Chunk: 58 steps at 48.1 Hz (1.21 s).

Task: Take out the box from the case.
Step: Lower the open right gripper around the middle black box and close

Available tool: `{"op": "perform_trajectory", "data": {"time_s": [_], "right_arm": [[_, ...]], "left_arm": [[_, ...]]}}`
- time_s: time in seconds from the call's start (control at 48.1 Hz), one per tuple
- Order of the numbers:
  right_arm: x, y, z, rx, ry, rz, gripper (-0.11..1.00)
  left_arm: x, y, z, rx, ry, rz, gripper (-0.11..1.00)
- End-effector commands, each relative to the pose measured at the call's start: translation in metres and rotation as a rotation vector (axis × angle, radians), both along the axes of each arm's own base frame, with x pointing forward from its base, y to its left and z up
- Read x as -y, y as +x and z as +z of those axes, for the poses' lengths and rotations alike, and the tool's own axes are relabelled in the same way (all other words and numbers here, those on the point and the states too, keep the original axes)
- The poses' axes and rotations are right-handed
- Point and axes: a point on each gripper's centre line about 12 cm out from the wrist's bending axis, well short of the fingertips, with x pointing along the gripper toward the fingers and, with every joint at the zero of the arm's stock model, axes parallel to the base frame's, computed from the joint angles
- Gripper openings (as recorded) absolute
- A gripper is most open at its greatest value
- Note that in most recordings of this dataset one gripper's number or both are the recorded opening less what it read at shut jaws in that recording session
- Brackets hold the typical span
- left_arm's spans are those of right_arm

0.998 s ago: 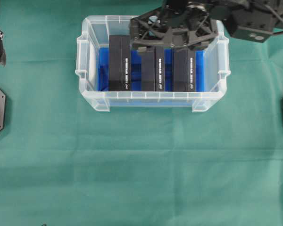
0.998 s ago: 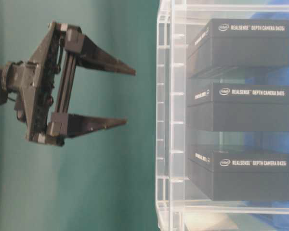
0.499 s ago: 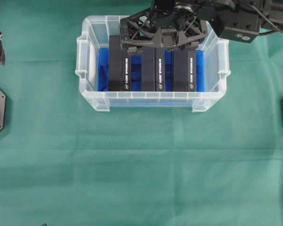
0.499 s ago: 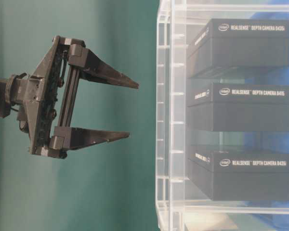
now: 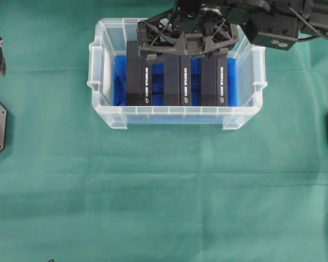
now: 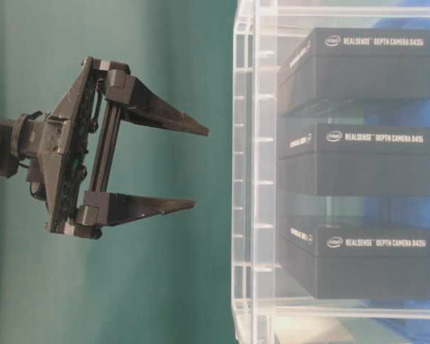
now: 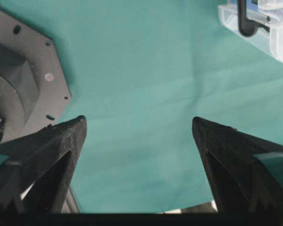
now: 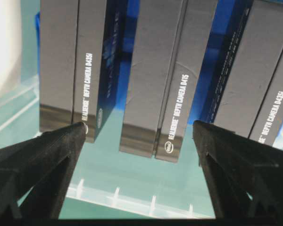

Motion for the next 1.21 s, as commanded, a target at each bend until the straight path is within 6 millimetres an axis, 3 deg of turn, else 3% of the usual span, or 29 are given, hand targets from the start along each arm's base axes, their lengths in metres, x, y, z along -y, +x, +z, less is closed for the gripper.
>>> {"op": "perform_trajectory", "data": {"time_s": [0.0,0.769,1.185], "right_arm": [[0.000,0.000,0.015,0.041,-0.014,0.004,0.95],[0.000,0.000,0.011,0.029,-0.016,0.007,0.95],[0.007,0.002,-0.013,-0.034,-0.048,0.005,0.95]], "left_arm": [[-0.001,0.000,0.003,0.012,0.008,0.003,0.98],[-0.001,0.000,0.003,0.012,0.009,0.005,0.98],[-0.001,0.000,0.003,0.011,0.008,0.006,0.98]]}}
